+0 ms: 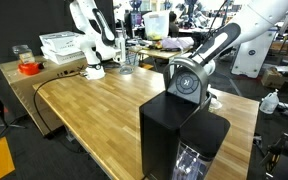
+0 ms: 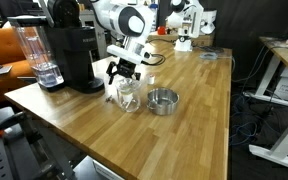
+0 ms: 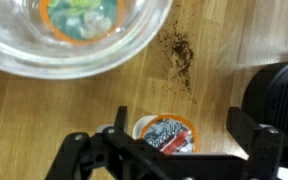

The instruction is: Pick the lid on the table, put it on the jar, then put one cup in the pot and another cup inside the coffee maker

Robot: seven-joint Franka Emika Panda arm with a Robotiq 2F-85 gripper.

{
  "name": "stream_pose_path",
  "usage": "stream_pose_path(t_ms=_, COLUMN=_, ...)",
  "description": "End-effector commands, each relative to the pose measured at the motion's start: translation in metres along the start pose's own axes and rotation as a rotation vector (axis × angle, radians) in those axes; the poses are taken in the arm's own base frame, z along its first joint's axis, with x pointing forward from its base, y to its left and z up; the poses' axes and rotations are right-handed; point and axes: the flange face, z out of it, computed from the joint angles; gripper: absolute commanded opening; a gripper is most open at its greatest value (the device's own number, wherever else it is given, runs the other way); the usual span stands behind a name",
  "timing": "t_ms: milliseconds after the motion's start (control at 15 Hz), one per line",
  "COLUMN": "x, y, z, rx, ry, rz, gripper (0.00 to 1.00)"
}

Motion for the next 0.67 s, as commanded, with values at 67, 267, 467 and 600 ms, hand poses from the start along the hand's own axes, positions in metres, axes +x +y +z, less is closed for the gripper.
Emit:
stream_pose_path(t_ms=67, x=0.0077, y=-0.0029, z=-0.0123, rx=0.002, ry=0.008, rz=-0.026, gripper=1.0)
stream_pose_path(t_ms=267, x=0.0073, y=-0.0016, z=-0.0107, rx=0.005, ry=0.004, rz=-0.023, gripper=1.0)
stream_pose_path(t_ms=467, x=0.0071, y=0.0002, z=-0.0102, rx=0.006, ry=0.001, rz=-0.017, gripper=1.0)
stream_pose_path(t_ms=600, x=0.0084, y=0.0014, z=-0.011, rx=0.008, ry=0.008, rz=-0.016, gripper=0.72)
